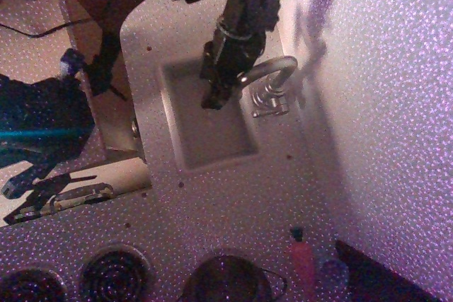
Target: Turn faucet right
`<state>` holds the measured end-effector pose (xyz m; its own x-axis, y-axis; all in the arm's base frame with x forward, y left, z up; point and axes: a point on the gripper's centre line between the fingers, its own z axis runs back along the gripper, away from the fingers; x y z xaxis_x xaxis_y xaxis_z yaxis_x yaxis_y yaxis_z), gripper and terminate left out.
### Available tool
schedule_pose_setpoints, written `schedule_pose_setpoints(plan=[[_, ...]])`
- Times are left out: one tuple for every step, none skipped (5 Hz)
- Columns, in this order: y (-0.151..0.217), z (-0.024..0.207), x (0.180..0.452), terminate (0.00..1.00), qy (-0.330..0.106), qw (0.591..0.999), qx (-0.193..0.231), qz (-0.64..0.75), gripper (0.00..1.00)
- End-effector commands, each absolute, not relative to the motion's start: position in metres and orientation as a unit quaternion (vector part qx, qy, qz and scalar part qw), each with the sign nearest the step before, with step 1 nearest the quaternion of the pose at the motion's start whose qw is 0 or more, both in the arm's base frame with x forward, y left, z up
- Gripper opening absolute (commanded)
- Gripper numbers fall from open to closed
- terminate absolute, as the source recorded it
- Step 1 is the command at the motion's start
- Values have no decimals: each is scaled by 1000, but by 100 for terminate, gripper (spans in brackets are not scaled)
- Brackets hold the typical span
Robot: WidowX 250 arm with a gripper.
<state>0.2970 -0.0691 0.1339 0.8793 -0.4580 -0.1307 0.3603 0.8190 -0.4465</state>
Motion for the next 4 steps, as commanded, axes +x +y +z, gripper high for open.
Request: schedule_pose_setpoints(plan=[[-78,152,305,0,73,919,-217,-320,100],[-92,164,312,0,100,893,-238,-369,100],[-116,176,325,0,133,852,-259,-435,100],[-140,185,341,0,168,850,-254,-429,100]])
